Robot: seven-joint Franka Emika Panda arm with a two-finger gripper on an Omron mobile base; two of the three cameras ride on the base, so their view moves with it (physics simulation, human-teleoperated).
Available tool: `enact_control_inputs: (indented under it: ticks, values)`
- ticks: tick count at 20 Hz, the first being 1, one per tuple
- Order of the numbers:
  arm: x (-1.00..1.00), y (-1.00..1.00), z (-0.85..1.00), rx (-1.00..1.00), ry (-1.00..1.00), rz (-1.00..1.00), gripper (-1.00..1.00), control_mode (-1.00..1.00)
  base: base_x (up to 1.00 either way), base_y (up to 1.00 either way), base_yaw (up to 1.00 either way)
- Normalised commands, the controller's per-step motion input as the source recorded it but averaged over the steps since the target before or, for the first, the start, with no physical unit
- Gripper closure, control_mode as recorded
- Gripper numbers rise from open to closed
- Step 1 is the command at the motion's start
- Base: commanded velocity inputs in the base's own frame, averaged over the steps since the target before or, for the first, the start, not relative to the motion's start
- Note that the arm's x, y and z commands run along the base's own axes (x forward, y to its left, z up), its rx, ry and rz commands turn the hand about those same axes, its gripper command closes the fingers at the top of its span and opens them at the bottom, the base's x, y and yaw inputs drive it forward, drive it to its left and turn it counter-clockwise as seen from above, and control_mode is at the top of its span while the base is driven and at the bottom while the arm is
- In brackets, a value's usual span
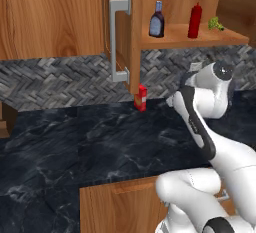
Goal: Pick the condiment bottle and ketchup from the counter and place them in the cabinet.
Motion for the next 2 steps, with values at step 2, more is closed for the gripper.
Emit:
enact_control_inputs:
  ticks: [2]
  values:
    - [0.00,-0.13,-1.00,0.00,0.08,-0.03,-1.00,-1.00,0.00,0.00,0.00]
